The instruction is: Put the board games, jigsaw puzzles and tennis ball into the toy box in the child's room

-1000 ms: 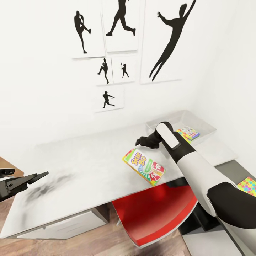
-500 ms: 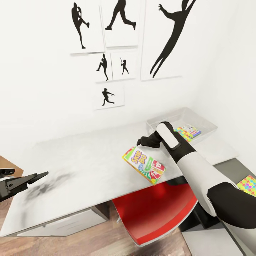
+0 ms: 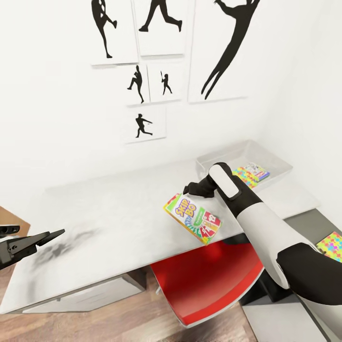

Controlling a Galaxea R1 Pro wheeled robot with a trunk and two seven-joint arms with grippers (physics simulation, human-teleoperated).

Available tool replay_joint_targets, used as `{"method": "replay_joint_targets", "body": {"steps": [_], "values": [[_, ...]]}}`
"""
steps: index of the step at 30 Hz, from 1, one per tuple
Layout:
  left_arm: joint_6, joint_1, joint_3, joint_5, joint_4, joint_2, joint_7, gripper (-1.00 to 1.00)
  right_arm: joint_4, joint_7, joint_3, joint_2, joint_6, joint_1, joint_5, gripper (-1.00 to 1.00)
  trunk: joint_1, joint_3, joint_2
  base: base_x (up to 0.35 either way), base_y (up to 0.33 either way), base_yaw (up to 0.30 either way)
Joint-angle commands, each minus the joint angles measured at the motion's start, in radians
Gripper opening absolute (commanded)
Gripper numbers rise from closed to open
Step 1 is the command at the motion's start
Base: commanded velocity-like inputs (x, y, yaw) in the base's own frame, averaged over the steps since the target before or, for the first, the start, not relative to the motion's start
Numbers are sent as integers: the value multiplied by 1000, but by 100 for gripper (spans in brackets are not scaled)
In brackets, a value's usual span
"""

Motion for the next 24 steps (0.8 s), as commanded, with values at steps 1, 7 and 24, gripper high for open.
{"method": "replay_joint_targets", "body": {"steps": [1, 7, 24], "values": [[11, -1, 0, -1, 0, 0, -4, 100, 1, -10, 2, 0, 1, -1, -10, 100, 0, -3, -2, 0, 0, 0], [11, -1, 0, -1, 0, 0, -4, 100, 6, -10, 2, 0, 1, -1, -10, 100, 0, -12, -2, 0, 0, 0], [11, -1, 0, -1, 0, 0, -4, 100, 7, -10, 2, -27, 1, -3, -10, 100, 0, -37, -2, 0, 0, 0]]}}
